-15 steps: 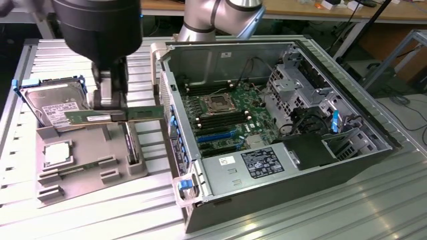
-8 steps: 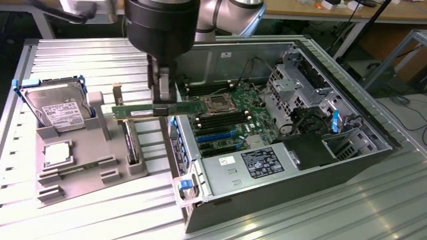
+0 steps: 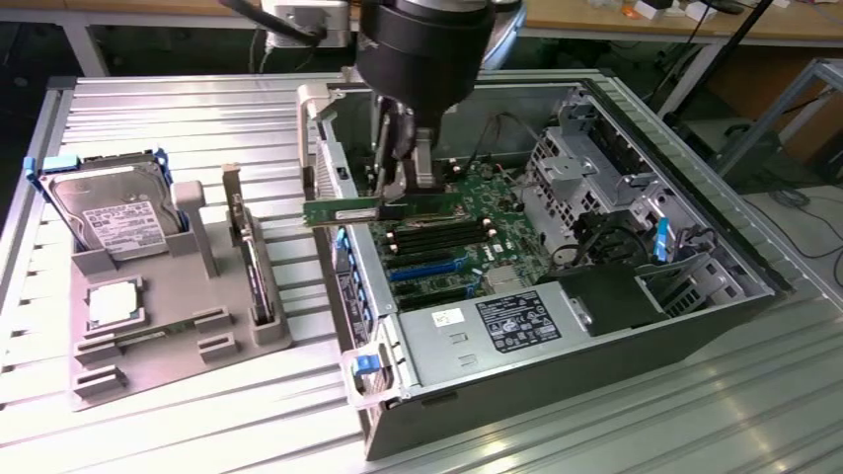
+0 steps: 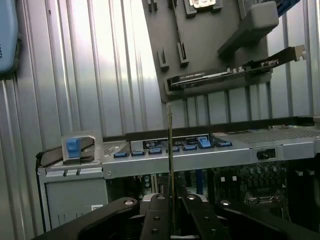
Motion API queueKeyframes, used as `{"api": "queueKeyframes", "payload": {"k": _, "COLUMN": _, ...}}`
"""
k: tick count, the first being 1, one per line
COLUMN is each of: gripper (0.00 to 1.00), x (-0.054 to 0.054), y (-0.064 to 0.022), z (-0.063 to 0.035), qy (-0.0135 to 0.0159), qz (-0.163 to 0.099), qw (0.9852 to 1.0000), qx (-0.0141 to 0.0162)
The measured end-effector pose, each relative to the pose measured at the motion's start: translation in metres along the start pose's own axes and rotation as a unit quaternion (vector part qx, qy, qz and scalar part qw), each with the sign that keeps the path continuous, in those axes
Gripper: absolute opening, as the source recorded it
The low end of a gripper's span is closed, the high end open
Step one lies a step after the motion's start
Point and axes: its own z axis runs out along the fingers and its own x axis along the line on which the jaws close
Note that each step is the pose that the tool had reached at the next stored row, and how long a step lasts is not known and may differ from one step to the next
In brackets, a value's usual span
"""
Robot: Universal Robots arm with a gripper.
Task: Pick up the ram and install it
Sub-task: 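Pick up the ram and move it above insertion slot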
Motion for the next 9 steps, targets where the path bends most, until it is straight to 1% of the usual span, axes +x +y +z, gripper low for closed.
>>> {"api": "queueKeyframes", "payload": {"k": 3, "gripper": 0.15, "x": -0.002, "y": -0.0207, "z": -0.0005, "qy": 0.0, "qz": -0.001, "qw": 1.0, "qx": 0.0}}
{"api": "queueKeyframes", "payload": {"k": 6, "gripper": 0.15, "x": -0.003, "y": -0.0346, "z": -0.0008, "qy": 0.0, "qz": -0.001, "qw": 1.0, "qx": 0.0}}
{"api": "queueKeyframes", "payload": {"k": 7, "gripper": 0.15, "x": -0.004, "y": -0.0408, "z": -0.0009, "qy": 0.0, "qz": -0.002, "qw": 1.0, "qx": 0.0}}
{"api": "queueKeyframes", "payload": {"k": 8, "gripper": 0.15, "x": -0.004, "y": -0.0453, "z": -0.001, "qy": 0.0001, "qz": -0.002, "qw": 1.0, "qx": 0.0}}
{"api": "queueKeyframes", "payload": {"k": 9, "gripper": 0.15, "x": -0.005, "y": -0.0552, "z": -0.0012, "qy": 0.0001, "qz": -0.002, "qw": 1.0, "qx": 0.0}}
